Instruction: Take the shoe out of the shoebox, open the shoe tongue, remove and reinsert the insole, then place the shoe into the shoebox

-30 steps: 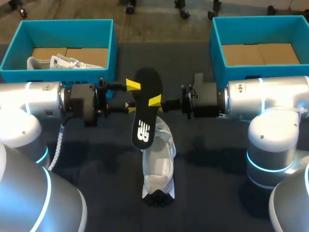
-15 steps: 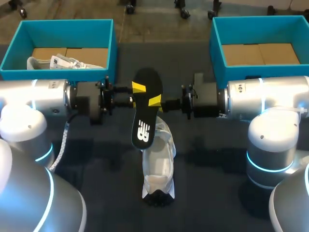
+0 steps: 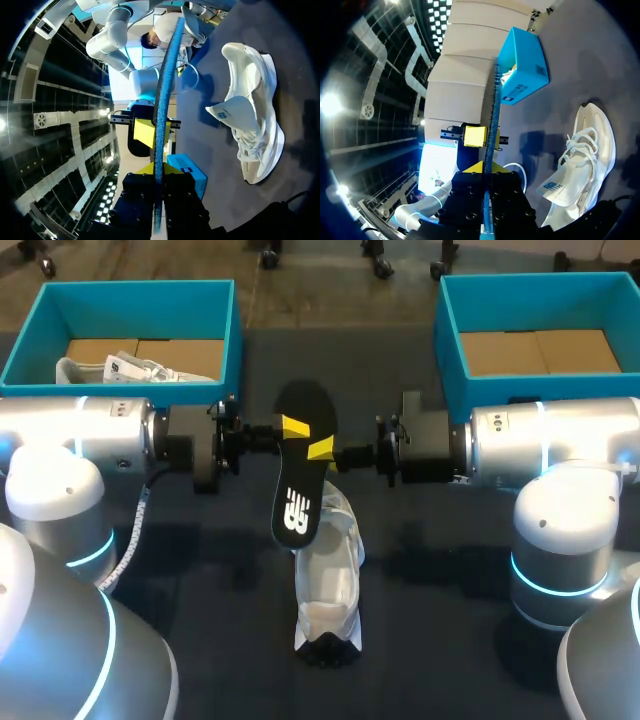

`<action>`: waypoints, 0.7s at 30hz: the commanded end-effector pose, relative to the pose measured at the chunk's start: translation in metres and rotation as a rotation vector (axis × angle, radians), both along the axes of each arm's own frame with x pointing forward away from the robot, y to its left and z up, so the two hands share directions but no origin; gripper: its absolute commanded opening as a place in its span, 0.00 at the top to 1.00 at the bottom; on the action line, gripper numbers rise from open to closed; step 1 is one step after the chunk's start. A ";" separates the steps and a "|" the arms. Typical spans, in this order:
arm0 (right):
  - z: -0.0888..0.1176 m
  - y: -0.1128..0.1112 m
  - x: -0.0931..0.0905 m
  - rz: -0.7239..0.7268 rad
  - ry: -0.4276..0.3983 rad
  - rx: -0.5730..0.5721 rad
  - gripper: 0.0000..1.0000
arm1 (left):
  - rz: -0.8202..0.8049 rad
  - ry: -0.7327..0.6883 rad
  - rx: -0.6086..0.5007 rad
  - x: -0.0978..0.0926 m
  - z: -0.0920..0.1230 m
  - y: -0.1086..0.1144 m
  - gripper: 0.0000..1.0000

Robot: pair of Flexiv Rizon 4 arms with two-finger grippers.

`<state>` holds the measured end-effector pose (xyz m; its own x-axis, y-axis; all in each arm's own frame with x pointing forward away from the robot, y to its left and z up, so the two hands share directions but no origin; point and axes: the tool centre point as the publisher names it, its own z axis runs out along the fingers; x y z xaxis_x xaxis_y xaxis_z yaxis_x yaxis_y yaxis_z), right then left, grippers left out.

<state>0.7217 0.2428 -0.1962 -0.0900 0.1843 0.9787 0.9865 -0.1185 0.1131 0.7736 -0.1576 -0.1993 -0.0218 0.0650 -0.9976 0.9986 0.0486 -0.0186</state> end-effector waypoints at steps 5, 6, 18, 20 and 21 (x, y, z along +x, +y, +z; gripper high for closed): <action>0.000 0.003 0.000 -0.002 -0.001 -0.001 1.00 | -0.007 -0.006 -0.001 0.000 -0.002 -0.002 1.00; 0.000 0.003 0.000 -0.002 -0.001 -0.001 1.00 | -0.009 -0.007 -0.001 -0.001 -0.002 -0.002 1.00; 0.012 -0.025 -0.004 0.006 -0.259 -0.144 0.00 | -0.011 -0.033 0.035 -0.014 0.002 0.013 1.00; 0.014 -0.035 -0.006 0.026 -0.314 -0.173 0.00 | -0.016 -0.027 0.043 -0.017 0.004 0.018 1.00; 0.015 -0.040 -0.007 0.043 -0.341 -0.192 0.00 | -0.017 -0.025 0.046 -0.019 0.005 0.020 1.00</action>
